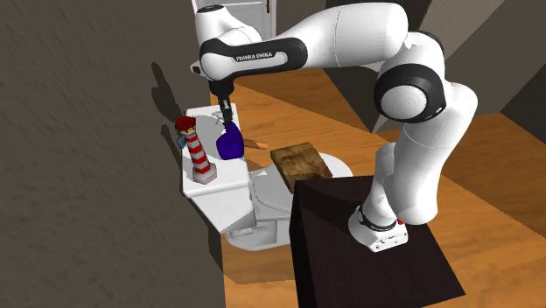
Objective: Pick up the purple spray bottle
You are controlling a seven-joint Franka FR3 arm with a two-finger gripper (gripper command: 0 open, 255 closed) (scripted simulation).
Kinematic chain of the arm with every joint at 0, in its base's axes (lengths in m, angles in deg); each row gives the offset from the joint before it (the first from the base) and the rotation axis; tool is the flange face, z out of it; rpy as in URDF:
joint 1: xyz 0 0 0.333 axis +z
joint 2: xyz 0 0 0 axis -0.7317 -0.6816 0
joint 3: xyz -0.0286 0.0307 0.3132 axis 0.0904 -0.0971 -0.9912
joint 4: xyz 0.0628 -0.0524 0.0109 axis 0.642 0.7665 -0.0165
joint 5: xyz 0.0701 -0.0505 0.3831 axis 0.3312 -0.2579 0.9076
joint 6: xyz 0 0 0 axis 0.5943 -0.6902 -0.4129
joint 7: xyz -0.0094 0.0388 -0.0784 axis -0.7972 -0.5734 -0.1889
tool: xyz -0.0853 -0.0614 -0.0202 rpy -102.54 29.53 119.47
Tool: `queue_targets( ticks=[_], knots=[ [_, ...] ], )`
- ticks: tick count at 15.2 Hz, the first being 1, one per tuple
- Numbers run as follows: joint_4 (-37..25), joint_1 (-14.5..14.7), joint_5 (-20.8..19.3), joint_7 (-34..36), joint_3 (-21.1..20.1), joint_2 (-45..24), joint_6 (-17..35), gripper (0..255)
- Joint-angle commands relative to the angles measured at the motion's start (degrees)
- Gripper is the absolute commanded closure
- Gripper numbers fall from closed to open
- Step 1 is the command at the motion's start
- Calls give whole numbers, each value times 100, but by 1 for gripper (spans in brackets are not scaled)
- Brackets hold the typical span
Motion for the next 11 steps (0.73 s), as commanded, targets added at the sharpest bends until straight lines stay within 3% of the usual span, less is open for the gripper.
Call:
queue_targets(
  ticks=[1,11],
  knots=[
    [8,0,0,0,0,1,8,255],
    [-130,-1,-9,9,2,14,-141,255]
  ],
)
